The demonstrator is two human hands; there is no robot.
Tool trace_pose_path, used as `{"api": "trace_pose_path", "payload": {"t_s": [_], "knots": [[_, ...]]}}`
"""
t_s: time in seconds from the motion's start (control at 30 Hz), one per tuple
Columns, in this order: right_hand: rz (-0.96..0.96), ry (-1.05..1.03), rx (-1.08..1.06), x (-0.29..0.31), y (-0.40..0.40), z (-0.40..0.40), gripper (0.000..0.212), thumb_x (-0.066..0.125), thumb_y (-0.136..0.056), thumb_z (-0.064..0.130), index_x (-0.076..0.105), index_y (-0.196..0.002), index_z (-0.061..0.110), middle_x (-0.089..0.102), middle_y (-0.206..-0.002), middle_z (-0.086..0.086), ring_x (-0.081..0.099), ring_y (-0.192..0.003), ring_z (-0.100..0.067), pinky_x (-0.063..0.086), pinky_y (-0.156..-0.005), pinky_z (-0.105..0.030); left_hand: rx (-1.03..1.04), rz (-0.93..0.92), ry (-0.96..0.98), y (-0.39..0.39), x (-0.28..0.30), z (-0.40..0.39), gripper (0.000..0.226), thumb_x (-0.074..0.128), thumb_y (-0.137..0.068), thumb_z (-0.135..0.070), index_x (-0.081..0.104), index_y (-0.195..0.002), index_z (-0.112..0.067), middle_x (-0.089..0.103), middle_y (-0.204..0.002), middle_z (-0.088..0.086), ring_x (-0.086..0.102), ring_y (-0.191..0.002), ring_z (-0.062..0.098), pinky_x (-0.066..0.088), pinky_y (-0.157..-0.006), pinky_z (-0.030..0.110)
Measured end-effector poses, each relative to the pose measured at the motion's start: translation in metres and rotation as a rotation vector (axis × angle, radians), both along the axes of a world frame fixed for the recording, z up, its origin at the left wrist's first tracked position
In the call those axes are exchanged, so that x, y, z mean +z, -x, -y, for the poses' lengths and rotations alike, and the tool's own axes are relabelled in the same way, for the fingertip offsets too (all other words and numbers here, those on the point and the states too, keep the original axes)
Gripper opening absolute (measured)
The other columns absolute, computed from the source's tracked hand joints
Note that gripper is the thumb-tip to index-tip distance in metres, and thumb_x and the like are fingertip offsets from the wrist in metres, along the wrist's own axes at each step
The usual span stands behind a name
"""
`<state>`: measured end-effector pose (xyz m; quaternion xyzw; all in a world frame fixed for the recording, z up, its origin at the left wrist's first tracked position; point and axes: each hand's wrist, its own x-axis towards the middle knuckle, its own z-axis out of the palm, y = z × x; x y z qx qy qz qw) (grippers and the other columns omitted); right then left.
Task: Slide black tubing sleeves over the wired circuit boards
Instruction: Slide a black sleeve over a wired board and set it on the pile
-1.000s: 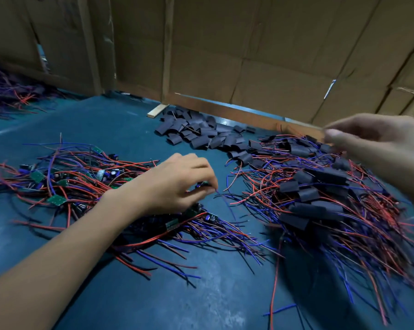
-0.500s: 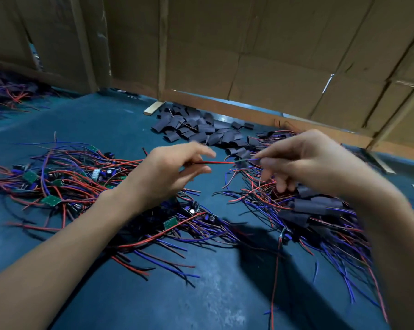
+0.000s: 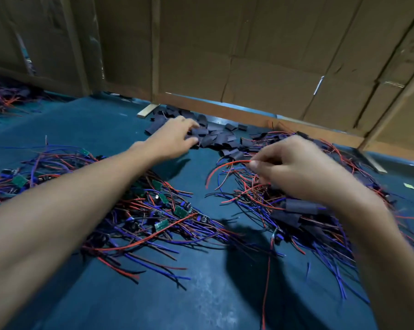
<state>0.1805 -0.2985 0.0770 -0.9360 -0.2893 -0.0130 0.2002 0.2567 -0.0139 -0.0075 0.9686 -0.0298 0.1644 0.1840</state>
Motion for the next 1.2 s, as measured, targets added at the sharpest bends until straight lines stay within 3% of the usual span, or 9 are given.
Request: {"api": "trace_pose_path", "payload": {"t_s": [0.1, 0.23, 0.33, 0.47, 0.57, 0.67, 0.83, 1.0, 1.2], "knots": [[0.08, -0.153, -0.009, 0.01, 0.006, 0.016, 0.027, 0.066, -0.094, 0.039, 0.073, -0.072, 0.025, 0.05, -0.047, 0.004, 0.043, -0.037, -0.005, 0.03, -0.038, -0.014, 0.07, -0.217, -0.059, -0.035, -0.013, -0.011, 0.04, 0.063, -0.096, -0.04, 0.054, -0.13, -0.02, 0.051, -0.135, 0.013, 0.048, -0.125, 0.032, 0.04, -0.107, 0.047], [0.148, -0.247, -0.032, 0.02, 0.009, 0.029, 0.026, 0.07, -0.09, 0.046, 0.079, -0.075, 0.026, 0.058, -0.05, -0.001, 0.044, -0.04, -0.009, 0.032, -0.041, -0.02, 0.046, -0.239, -0.087, -0.045, -0.017, -0.007, 0.022, 0.072, -0.091, -0.038, 0.056, -0.101, -0.027, 0.064, -0.117, 0.002, 0.057, -0.107, 0.024, 0.049, -0.096, 0.047], [0.218, -0.287, -0.045, 0.024, 0.007, 0.031, 0.024, 0.071, -0.09, 0.044, 0.08, -0.079, 0.025, 0.061, -0.055, -0.002, 0.045, -0.048, -0.006, 0.036, -0.048, -0.023, 0.041, -0.249, -0.069, -0.035, -0.005, -0.006, 0.028, 0.08, -0.084, -0.035, 0.055, -0.095, -0.028, 0.064, -0.109, 0.0, 0.059, -0.103, 0.024, 0.051, -0.093, 0.044], [0.251, -0.396, 0.0, 0.02, 0.003, 0.028, 0.019, 0.072, -0.091, 0.037, 0.082, -0.084, 0.022, 0.07, -0.064, -0.004, 0.061, -0.061, -0.02, 0.046, -0.058, -0.03, -0.074, -0.079, 0.383, 0.024, 0.012, 0.023, 0.055, 0.087, -0.076, -0.032, 0.064, -0.125, -0.024, 0.071, -0.105, -0.007, 0.067, -0.097, 0.008, 0.052, -0.089, 0.028], [0.303, -0.477, 0.051, 0.015, -0.001, 0.026, 0.018, 0.072, -0.093, 0.031, 0.081, -0.084, 0.018, 0.066, -0.06, 0.001, 0.048, -0.051, -0.005, 0.038, -0.052, -0.023, -0.321, 0.057, 0.69, 0.084, 0.004, 0.055, 0.037, 0.084, -0.077, -0.024, 0.074, -0.113, -0.026, 0.077, -0.092, -0.012, 0.071, -0.086, -0.001, 0.051, -0.081, 0.013], [0.374, -0.508, 0.083, 0.011, -0.001, 0.022, 0.017, 0.071, -0.094, 0.025, 0.08, -0.085, 0.014, 0.065, -0.062, 0.005, 0.048, -0.054, 0.0, 0.036, -0.054, -0.018, -0.35, 0.087, 0.91, 0.118, -0.01, 0.077, 0.024, 0.081, -0.08, -0.017, 0.078, -0.102, -0.024, 0.078, -0.091, -0.005, 0.071, -0.081, 0.004, 0.051, -0.077, 0.013], [0.486, -0.502, 0.143, 0.006, 0.004, 0.017, 0.013, 0.072, -0.093, 0.02, 0.08, -0.086, 0.012, 0.073, -0.075, 0.004, 0.063, -0.067, -0.005, 0.045, -0.062, -0.018, -0.306, 0.077, 1.065, 0.118, -0.012, 0.081, 0.025, 0.08, -0.075, -0.023, 0.077, -0.1, -0.02, 0.077, -0.086, -0.007, 0.068, -0.076, 0.001, 0.049, -0.074, 0.012], [0.466, -0.495, 0.188, -0.002, 0.001, 0.008, 0.014, 0.072, -0.093, 0.019, 0.079, -0.083, 0.012, 0.068, -0.07, 0.008, 0.058, -0.065, -0.006, 0.04, -0.06, -0.015, -0.341, 0.092, 1.088, 0.121, -0.01, 0.076, 0.026, 0.082, -0.074, -0.027, 0.078, -0.099, -0.027, 0.078, -0.091, -0.005, 0.072, -0.081, 0.005, 0.052, -0.076, 0.013], [0.469, -0.501, 0.228, -0.005, 0.0, 0.004, 0.015, 0.071, -0.093, 0.021, 0.078, -0.082, 0.015, 0.066, -0.067, 0.0, 0.058, -0.061, -0.015, 0.042, -0.059, -0.03, -0.309, 0.095, 1.079, 0.12, -0.008, 0.076, 0.029, 0.08, -0.075, -0.028, 0.077, -0.103, -0.022, 0.078, -0.088, -0.007, 0.071, -0.076, 0.003, 0.051, -0.074, 0.012]]}}
